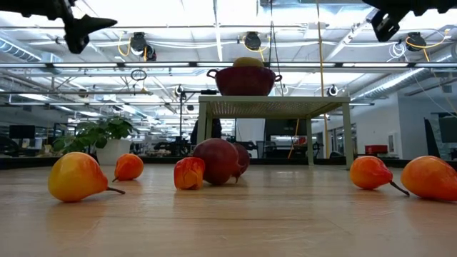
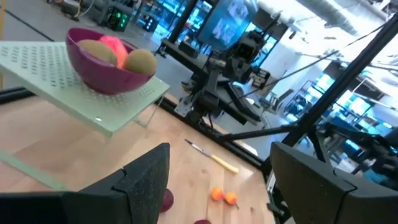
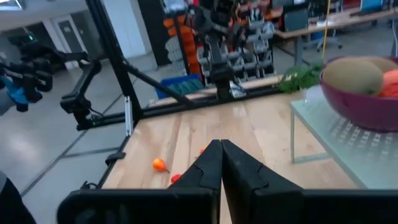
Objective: Pick & Place Fruit
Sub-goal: Put the top pomegranate into the strainer bowl
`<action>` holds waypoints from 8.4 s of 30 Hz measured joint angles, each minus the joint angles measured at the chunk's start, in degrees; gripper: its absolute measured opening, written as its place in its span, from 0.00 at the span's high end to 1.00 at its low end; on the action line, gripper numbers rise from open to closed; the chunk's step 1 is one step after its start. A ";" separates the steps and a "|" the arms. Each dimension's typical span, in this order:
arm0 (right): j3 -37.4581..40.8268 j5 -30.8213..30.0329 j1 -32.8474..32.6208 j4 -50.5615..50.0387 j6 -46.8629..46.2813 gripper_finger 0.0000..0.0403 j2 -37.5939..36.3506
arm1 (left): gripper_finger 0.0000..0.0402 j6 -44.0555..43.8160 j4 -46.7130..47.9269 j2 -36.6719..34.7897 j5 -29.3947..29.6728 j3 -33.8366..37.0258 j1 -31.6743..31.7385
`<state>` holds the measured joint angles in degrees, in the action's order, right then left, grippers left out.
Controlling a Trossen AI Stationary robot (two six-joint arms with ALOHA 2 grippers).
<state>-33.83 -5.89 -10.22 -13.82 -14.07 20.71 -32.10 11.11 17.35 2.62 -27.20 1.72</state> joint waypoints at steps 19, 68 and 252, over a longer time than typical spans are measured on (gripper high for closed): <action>8.29 0.15 0.00 0.47 2.61 1.00 -19.53 | 0.32 -5.36 -3.12 30.04 -1.61 -13.52 -6.39; 10.15 7.74 -0.02 -1.06 1.08 1.00 -20.48 | 0.32 -45.40 29.11 91.60 7.40 -58.84 -7.87; 10.15 7.52 -0.02 -1.55 1.29 0.99 -20.50 | 0.56 -51.56 25.99 98.18 2.07 -60.46 -4.65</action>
<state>-23.68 1.63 -10.24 -15.37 -12.78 0.21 -83.66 37.10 115.53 4.69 -87.66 -2.93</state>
